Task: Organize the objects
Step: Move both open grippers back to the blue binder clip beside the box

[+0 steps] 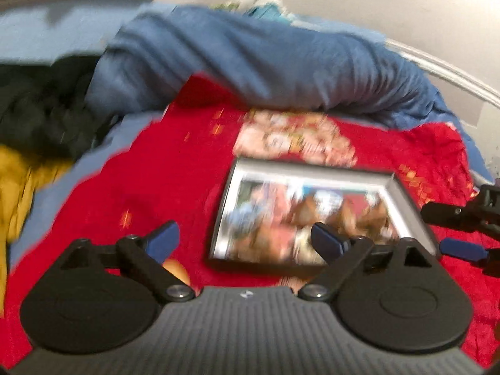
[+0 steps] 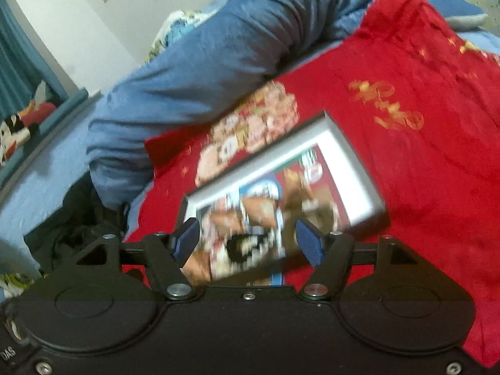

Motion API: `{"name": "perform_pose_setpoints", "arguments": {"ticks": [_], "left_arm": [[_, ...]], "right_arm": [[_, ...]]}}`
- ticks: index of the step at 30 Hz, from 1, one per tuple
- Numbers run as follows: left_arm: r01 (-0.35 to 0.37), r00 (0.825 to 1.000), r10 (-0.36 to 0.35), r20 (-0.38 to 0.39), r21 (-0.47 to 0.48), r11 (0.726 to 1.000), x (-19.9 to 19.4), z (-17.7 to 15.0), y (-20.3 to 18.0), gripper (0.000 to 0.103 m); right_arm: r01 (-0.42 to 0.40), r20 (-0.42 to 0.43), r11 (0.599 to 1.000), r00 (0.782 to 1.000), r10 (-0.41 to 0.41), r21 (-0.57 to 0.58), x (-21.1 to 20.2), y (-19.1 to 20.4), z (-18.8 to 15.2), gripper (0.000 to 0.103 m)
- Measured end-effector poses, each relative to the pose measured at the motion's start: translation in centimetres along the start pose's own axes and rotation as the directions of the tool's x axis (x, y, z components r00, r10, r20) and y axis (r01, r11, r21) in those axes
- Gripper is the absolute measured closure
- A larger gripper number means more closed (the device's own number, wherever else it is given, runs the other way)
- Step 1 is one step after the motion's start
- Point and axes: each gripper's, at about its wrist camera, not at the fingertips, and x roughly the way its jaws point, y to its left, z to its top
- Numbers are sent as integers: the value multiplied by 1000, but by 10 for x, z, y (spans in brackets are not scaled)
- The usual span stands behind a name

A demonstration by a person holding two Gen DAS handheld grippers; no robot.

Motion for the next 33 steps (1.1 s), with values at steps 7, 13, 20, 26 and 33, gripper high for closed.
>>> {"name": "perform_pose_setpoints", "arguments": {"ticks": [7, 13, 20, 26, 33], "left_arm": [[25, 995, -9, -97, 170, 985, 11, -34, -26, 7], [13, 988, 25, -151, 246, 969, 41, -50, -37, 9], [23, 974, 36, -225, 256, 966, 65, -57, -35, 24], [52, 961, 20, -277, 250, 967, 71, -55, -40, 52], [34, 962, 42, -269, 271, 962, 68, -54, -45, 52]], "right_arm": [[47, -106, 997, 993, -54, -68, 22, 8, -27, 36], [54, -189, 993, 979, -74, -108, 54, 7, -33, 37], [41, -256, 993, 964, -69, -114, 83, 6, -37, 41], [43, -273, 988, 958, -82, -147, 99, 13, -42, 43], [44, -284, 989, 955, -82, -138, 110, 11, -45, 44]]}}
